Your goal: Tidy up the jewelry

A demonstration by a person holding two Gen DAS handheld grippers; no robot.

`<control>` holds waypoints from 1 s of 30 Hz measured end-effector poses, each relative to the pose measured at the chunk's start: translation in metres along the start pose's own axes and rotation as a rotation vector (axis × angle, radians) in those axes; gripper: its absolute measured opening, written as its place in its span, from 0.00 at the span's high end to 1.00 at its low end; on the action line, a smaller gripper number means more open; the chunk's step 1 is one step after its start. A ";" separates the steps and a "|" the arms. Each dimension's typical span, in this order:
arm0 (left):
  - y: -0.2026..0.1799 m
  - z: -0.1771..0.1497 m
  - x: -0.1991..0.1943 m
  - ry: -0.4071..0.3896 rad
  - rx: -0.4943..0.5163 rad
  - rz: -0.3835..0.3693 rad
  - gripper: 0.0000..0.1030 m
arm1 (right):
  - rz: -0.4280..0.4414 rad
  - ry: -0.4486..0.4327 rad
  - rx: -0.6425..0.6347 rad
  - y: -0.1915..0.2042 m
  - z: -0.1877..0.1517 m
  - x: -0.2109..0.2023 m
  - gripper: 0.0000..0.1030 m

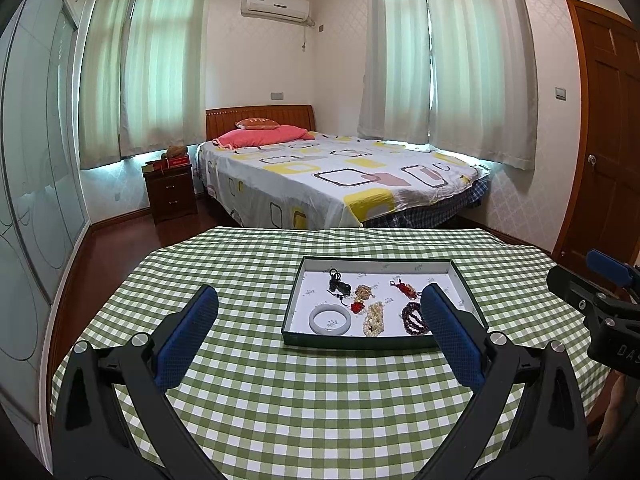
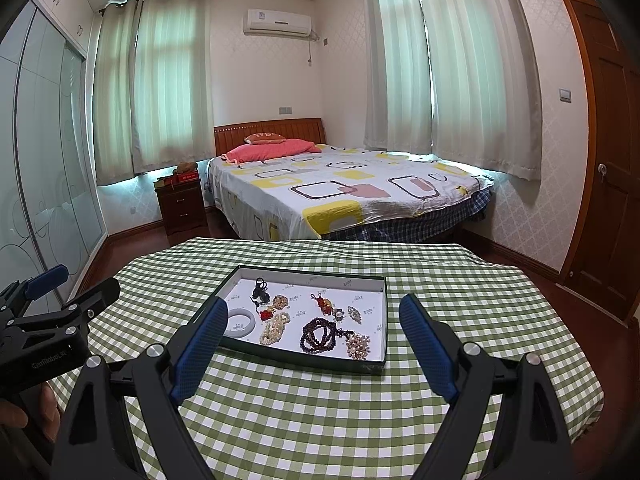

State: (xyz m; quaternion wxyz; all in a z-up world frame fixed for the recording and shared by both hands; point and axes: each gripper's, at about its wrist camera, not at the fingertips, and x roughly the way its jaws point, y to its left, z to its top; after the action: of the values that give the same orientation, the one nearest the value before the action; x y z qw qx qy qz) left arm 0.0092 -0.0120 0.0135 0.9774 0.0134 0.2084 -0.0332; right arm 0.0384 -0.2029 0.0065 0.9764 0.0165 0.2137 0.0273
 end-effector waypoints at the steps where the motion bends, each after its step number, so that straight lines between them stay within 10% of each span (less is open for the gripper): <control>1: 0.000 0.000 0.000 -0.002 0.000 0.001 0.04 | 0.000 -0.001 0.000 0.000 0.000 0.000 0.18; 30: -0.003 -0.001 0.001 -0.012 0.011 0.003 0.04 | 0.003 0.013 0.002 -0.001 -0.004 0.002 0.18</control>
State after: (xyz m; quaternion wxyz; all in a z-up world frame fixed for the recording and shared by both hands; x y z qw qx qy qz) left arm 0.0097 -0.0153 0.0120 0.9786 0.0191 0.2024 -0.0328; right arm 0.0386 -0.2033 0.0023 0.9750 0.0178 0.2198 0.0287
